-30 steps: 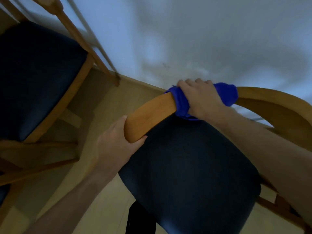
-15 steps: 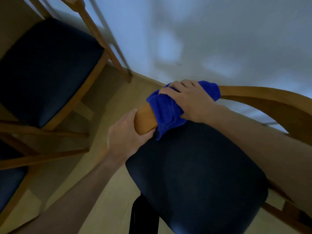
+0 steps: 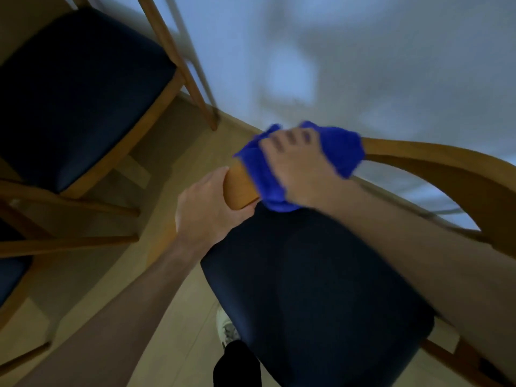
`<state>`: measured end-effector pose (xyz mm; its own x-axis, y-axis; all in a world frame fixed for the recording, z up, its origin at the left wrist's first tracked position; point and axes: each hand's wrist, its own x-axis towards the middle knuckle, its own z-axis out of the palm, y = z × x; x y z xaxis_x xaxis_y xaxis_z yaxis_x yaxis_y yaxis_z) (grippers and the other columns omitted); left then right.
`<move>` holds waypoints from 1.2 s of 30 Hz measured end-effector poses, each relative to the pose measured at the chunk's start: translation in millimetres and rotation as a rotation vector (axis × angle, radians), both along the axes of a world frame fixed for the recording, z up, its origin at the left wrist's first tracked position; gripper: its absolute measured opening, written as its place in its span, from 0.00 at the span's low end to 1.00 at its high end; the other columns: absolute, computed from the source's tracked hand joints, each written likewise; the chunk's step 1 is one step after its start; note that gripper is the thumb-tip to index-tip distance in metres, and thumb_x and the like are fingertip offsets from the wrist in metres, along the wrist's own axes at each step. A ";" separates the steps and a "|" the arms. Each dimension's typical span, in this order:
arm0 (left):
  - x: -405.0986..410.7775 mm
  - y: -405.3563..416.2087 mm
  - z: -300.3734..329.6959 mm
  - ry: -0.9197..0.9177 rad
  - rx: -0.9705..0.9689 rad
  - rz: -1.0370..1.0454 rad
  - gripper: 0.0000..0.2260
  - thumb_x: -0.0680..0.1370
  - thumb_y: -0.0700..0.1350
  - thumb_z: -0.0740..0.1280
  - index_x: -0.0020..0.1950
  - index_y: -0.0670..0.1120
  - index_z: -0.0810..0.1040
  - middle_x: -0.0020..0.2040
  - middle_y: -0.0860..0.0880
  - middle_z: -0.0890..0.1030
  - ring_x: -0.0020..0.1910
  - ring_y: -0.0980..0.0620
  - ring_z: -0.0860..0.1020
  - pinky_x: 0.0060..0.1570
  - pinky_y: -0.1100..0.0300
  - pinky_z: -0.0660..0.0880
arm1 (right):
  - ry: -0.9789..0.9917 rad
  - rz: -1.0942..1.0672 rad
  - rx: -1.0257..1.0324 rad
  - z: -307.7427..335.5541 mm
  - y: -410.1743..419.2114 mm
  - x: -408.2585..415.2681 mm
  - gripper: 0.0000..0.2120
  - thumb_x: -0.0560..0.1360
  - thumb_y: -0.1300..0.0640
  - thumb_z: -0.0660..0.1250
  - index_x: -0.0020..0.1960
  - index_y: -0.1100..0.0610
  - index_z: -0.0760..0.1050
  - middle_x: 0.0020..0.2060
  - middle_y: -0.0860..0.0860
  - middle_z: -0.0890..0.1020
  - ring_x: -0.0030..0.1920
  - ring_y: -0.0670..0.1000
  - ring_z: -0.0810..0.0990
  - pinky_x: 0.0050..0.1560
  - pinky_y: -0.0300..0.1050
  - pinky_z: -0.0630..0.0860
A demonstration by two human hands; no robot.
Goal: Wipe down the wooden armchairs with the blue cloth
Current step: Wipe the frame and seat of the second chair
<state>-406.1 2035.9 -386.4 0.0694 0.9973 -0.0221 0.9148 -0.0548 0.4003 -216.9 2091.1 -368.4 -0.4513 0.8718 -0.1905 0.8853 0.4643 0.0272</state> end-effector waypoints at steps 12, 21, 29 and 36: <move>0.0 0.1 4.0 -0.020 0.004 0.004 0.28 0.64 0.70 0.66 0.55 0.53 0.72 0.43 0.56 0.79 0.39 0.54 0.78 0.40 0.61 0.71 | 0.011 -0.254 -0.052 4.1 21.5 111.5 0.27 0.69 0.47 0.72 0.63 0.51 0.66 0.52 0.54 0.78 0.49 0.59 0.78 0.52 0.57 0.75; 0.2 -1.0 6.2 -0.088 0.008 -0.018 0.29 0.64 0.67 0.70 0.58 0.51 0.73 0.48 0.52 0.81 0.43 0.52 0.79 0.43 0.60 0.69 | -0.003 0.049 0.021 0.3 -12.4 -26.3 0.38 0.63 0.52 0.76 0.69 0.57 0.65 0.66 0.58 0.71 0.64 0.63 0.70 0.67 0.63 0.63; -1.9 -1.0 6.0 -0.048 0.002 -0.024 0.28 0.66 0.70 0.66 0.56 0.53 0.73 0.45 0.56 0.79 0.40 0.57 0.74 0.42 0.62 0.66 | 0.151 0.087 -0.036 -2.5 15.1 35.3 0.45 0.60 0.45 0.78 0.71 0.46 0.61 0.66 0.51 0.72 0.64 0.57 0.73 0.66 0.57 0.67; -1.3 -0.1 6.7 -0.024 0.018 -0.015 0.26 0.65 0.69 0.67 0.53 0.51 0.73 0.40 0.58 0.75 0.36 0.57 0.75 0.37 0.61 0.69 | -0.043 -0.374 -0.065 5.1 25.1 125.8 0.27 0.65 0.50 0.77 0.57 0.53 0.67 0.40 0.51 0.75 0.37 0.54 0.73 0.43 0.53 0.73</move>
